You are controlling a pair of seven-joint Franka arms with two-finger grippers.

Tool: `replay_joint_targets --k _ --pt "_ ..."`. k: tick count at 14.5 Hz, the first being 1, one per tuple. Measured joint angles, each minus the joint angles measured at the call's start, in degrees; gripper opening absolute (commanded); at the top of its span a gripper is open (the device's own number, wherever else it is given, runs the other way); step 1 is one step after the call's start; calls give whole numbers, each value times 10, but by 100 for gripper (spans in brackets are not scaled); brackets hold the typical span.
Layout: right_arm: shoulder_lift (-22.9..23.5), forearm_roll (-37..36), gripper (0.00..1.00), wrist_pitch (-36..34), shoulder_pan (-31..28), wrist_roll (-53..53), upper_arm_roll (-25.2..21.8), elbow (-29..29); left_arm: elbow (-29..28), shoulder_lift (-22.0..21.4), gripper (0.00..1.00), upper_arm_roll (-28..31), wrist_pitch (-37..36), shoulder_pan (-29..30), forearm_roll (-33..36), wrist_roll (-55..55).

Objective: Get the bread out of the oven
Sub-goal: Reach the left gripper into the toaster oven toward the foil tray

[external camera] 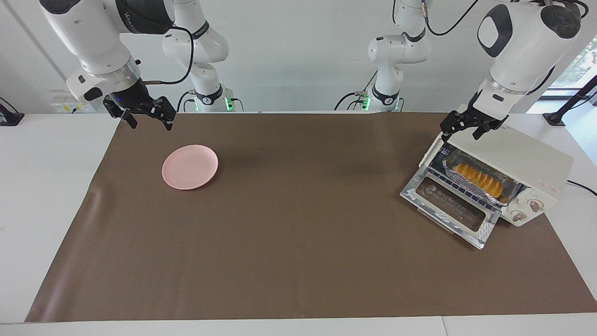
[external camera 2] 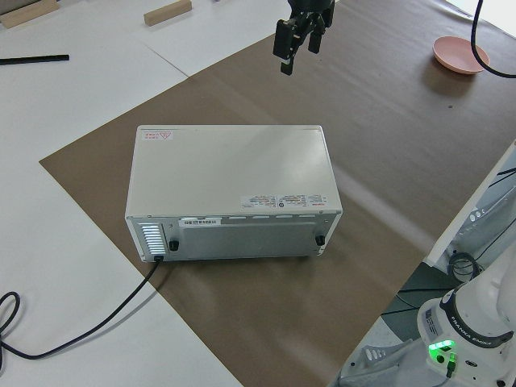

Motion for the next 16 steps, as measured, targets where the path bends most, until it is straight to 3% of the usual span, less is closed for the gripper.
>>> replay_joint_targets --k 7,10,13,16 --pt "0 0 100 0 0 0 0 0 132 168 100 -2 -33 -26 36 -141" --pt "0 0 100 0 0 0 0 0 195 221 100 43 -37 -33 41 -156" --pt "0 0 100 0 0 0 0 0 225 256 100 104 -35 -59 41 -183" --pt "0 0 100 0 0 0 0 0 217 267 100 115 -10 -70 59 -250"
